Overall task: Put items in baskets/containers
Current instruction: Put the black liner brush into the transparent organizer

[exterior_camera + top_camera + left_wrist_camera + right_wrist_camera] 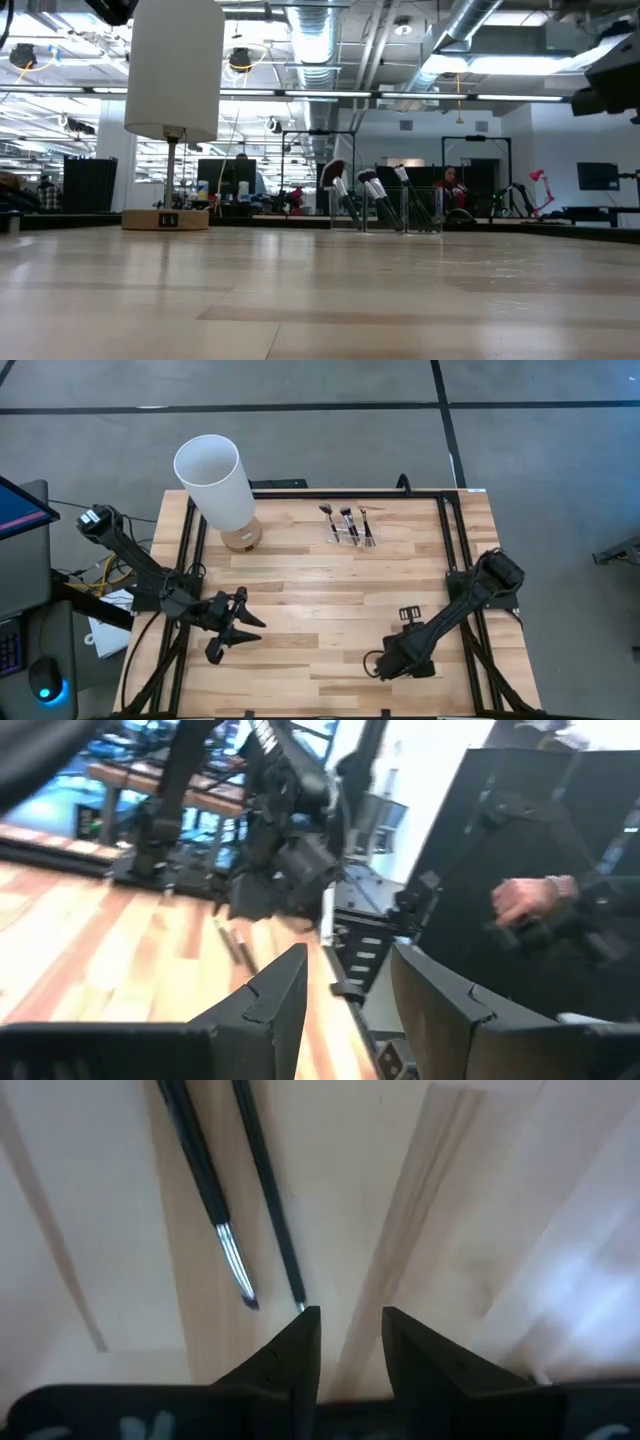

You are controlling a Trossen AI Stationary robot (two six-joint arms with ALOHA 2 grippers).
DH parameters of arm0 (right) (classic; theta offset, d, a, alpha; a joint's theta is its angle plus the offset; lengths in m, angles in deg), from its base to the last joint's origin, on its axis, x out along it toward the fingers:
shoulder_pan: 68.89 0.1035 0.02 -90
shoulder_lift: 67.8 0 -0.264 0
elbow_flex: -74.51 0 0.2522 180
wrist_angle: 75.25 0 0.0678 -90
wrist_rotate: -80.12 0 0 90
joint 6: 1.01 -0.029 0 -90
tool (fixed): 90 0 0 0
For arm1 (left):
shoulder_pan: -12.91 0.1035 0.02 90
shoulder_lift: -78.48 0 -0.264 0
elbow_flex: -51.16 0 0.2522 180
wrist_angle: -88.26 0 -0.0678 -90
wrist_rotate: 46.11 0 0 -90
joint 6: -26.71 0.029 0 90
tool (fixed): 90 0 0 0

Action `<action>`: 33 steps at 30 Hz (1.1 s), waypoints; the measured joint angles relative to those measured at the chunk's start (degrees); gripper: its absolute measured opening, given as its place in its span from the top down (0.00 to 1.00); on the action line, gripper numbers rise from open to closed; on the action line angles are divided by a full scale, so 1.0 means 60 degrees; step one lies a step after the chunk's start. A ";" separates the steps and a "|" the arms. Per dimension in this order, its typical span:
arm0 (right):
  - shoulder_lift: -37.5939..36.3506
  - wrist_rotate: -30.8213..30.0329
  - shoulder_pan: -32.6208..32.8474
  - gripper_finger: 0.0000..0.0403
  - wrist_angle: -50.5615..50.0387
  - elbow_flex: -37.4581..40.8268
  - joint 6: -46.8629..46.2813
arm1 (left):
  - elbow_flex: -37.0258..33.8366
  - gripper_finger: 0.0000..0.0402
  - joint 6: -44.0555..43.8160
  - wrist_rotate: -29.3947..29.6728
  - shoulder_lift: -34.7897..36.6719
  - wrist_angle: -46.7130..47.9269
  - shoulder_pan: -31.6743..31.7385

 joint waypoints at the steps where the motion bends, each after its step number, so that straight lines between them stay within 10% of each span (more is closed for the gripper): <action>1: -0.0188 -0.0065 0.0000 0.75 0.0238 0.0175 -0.0121 | 0.0000 0.64 -0.0045 0.0241 -0.0071 0.0010 -0.0052; 33: -0.1069 -0.0348 0.0889 0.84 0.2862 0.1931 -0.1019 | -0.0005 0.64 -0.0715 0.1464 -0.1413 -0.0820 -0.0049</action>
